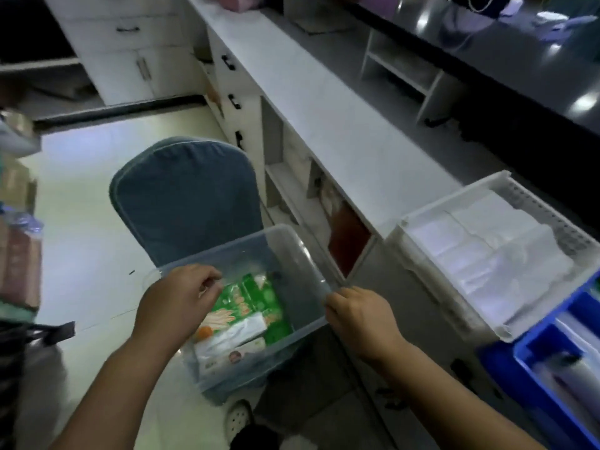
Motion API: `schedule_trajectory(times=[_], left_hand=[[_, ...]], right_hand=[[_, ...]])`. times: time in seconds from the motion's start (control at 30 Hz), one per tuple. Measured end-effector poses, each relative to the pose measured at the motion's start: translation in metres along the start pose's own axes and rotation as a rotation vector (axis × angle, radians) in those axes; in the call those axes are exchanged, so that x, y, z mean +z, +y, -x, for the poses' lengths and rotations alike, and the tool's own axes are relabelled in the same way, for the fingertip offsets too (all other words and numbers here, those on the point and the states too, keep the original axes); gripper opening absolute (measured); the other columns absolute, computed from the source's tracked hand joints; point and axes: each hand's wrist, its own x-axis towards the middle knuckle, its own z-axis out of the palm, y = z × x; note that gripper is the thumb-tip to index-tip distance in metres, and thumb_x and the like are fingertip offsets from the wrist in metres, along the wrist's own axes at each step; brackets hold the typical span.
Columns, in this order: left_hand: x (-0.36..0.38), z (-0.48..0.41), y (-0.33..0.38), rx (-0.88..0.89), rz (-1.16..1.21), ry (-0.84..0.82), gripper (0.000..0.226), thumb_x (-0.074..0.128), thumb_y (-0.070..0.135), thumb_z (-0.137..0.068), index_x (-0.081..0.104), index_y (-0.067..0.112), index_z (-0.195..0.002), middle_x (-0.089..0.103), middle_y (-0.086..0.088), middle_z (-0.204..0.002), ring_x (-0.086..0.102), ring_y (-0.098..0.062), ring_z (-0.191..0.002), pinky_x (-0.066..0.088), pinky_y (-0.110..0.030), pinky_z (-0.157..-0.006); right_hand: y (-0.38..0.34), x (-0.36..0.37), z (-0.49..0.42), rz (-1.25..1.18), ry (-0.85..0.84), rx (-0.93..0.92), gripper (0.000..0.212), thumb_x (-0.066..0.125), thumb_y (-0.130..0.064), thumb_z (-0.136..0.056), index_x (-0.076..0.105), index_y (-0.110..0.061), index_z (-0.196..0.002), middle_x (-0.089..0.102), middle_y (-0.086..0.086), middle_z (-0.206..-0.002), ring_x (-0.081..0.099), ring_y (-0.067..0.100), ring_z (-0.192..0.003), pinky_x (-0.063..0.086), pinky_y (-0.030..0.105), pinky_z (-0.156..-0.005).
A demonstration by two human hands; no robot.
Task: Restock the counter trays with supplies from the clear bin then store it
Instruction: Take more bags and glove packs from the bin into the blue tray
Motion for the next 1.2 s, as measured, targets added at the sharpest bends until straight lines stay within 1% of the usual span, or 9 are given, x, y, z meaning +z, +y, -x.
schedule_trajectory(times=[0.23, 0.47, 0.53, 0.6, 0.67, 0.73, 1.0, 1.13, 1.2], left_hand=[[-0.016, -0.013, -0.116, -0.105, -0.006, -0.025, 0.016, 0.063, 0.018, -0.083, 0.072, 0.019, -0.097, 0.071, -0.001, -0.095, 0.063, -0.023, -0.089, 0.048, -0.032, -0.07], [0.016, -0.022, -0.173, -0.202, 0.0, -0.143, 0.019, 0.057, 0.025, -0.087, 0.069, 0.022, -0.1, 0.069, 0.001, -0.097, 0.06, -0.021, -0.093, 0.049, -0.032, -0.071], [0.028, -0.024, -0.184, -0.217, 0.006, -0.165, 0.017, 0.058, 0.023, -0.086, 0.07, 0.02, -0.098, 0.069, -0.001, -0.093, 0.061, -0.022, -0.091, 0.047, -0.032, -0.067], [0.041, -0.027, -0.193, -0.239, 0.015, -0.18, 0.015, 0.06, 0.02, -0.085, 0.071, 0.019, -0.095, 0.069, -0.002, -0.089, 0.061, -0.023, -0.087, 0.044, -0.03, -0.063], [0.055, -0.031, -0.2, -0.27, 0.004, -0.204, 0.013, 0.06, 0.019, -0.084, 0.071, 0.019, -0.092, 0.068, -0.002, -0.085, 0.062, -0.023, -0.084, 0.043, -0.03, -0.062], [0.07, -0.039, -0.207, -0.304, -0.026, -0.231, 0.012, 0.061, 0.018, -0.083, 0.072, 0.018, -0.089, 0.068, -0.003, -0.083, 0.062, -0.024, -0.082, 0.046, -0.031, -0.061], [0.126, -0.08, -0.236, -0.433, -0.113, -0.235, 0.018, 0.062, 0.022, -0.084, 0.069, 0.019, -0.1, 0.07, -0.003, -0.096, 0.063, -0.024, -0.087, 0.05, -0.032, -0.068], [0.145, -0.094, -0.247, -0.448, -0.155, -0.246, 0.018, 0.065, 0.023, -0.082, 0.07, 0.02, -0.098, 0.071, -0.002, -0.095, 0.065, -0.023, -0.084, 0.051, -0.031, -0.068], [0.156, -0.1, -0.256, -0.434, -0.168, -0.267, 0.018, 0.069, 0.02, -0.078, 0.071, 0.018, -0.095, 0.071, -0.003, -0.089, 0.065, -0.024, -0.079, 0.051, -0.032, -0.064]], right_hand=[[-0.077, 0.052, -0.071, -0.016, -0.059, -0.026, 0.025, 0.045, -0.034, -0.076, 0.063, -0.022, -0.062, 0.06, 0.001, -0.054, 0.057, 0.02, -0.046, 0.041, 0.027, -0.035], [-0.092, 0.093, -0.106, -0.13, -0.227, 0.022, 0.026, 0.046, -0.033, -0.073, 0.07, -0.025, -0.071, 0.069, -0.003, -0.061, 0.065, 0.016, -0.052, 0.042, 0.022, -0.037], [-0.088, 0.107, -0.116, -0.165, -0.296, 0.053, 0.02, 0.053, -0.029, -0.073, 0.072, -0.023, -0.076, 0.072, -0.003, -0.068, 0.068, 0.018, -0.06, 0.045, 0.023, -0.043], [-0.081, 0.126, -0.13, -0.2, -0.396, 0.095, 0.023, 0.054, -0.029, -0.076, 0.073, -0.021, -0.086, 0.075, 0.001, -0.083, 0.069, 0.024, -0.075, 0.05, 0.03, -0.056], [-0.075, 0.148, -0.146, -0.22, -0.481, 0.11, 0.021, 0.056, -0.029, -0.084, 0.072, -0.021, -0.094, 0.074, 0.003, -0.095, 0.067, 0.026, -0.089, 0.049, 0.033, -0.066], [-0.069, 0.172, -0.164, -0.251, -0.563, 0.135, 0.019, 0.056, -0.025, -0.088, 0.071, -0.02, -0.1, 0.073, 0.005, -0.102, 0.066, 0.026, -0.096, 0.047, 0.031, -0.07], [-0.035, 0.288, -0.233, -0.295, -0.86, 0.229, 0.027, 0.054, -0.019, -0.089, 0.065, -0.015, -0.113, 0.068, 0.013, -0.114, 0.063, 0.03, -0.103, 0.049, 0.032, -0.08], [-0.038, 0.334, -0.263, -0.385, -0.859, 0.354, 0.041, 0.059, -0.014, -0.087, 0.052, -0.011, -0.128, 0.062, 0.015, -0.124, 0.06, 0.032, -0.108, 0.05, 0.035, -0.088], [-0.043, 0.358, -0.278, -0.502, -0.844, 0.476, 0.046, 0.061, -0.011, -0.087, 0.045, -0.007, -0.13, 0.059, 0.017, -0.124, 0.06, 0.033, -0.102, 0.051, 0.04, -0.088]])
